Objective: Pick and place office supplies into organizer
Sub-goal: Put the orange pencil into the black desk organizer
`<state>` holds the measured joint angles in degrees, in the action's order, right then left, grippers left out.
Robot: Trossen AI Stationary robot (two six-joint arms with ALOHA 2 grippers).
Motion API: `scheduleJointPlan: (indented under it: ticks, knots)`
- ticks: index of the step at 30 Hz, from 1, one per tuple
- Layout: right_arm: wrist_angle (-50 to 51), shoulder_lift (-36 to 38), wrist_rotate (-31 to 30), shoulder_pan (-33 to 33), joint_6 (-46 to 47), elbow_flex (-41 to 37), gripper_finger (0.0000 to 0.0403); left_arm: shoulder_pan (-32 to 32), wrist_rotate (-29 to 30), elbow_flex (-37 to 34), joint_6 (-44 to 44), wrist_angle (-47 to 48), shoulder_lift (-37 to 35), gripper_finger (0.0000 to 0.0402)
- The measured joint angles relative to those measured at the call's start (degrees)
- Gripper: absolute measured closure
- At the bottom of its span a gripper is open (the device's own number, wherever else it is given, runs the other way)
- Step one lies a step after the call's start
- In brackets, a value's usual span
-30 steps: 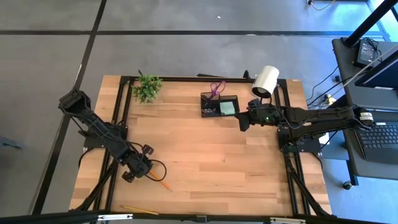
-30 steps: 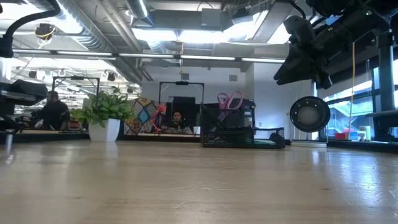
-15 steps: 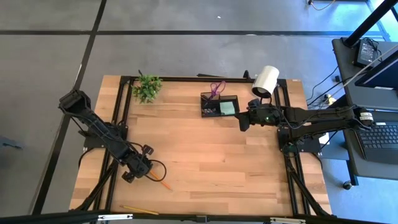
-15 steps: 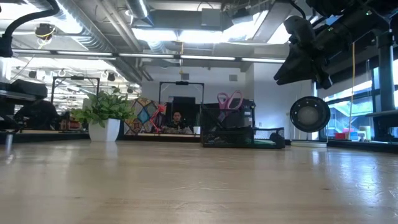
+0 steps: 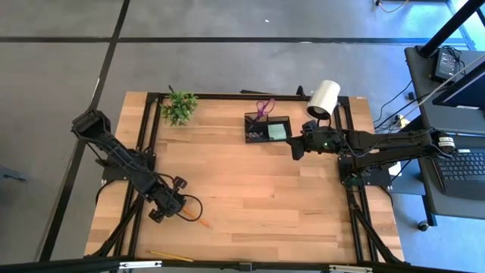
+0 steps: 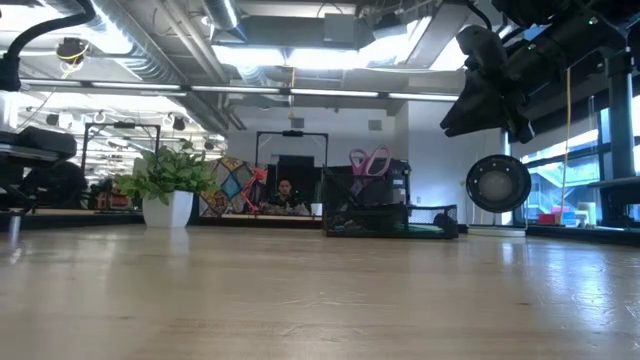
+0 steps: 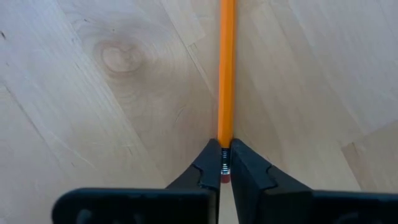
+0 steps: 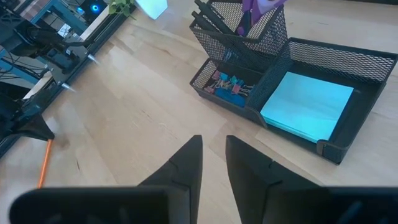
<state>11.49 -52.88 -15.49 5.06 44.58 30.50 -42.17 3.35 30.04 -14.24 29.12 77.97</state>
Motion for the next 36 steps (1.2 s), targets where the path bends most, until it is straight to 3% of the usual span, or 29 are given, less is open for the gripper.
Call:
scheduleJointPlan:
  ticks: [20, 36]
  knots:
    - [0.03, 0.00, 0.00, 0.00, -0.02, 0.00, 0.0327, 0.00, -0.48, 4.09, 1.37, 8.43, 0.42, 0.0389]
    - [0.00, 0.00, 0.02, 0.01, 1.74, 0.00, 0.0327, 0.02, -1.23, 4.31, -0.12, 8.52, 0.24, 0.0389]
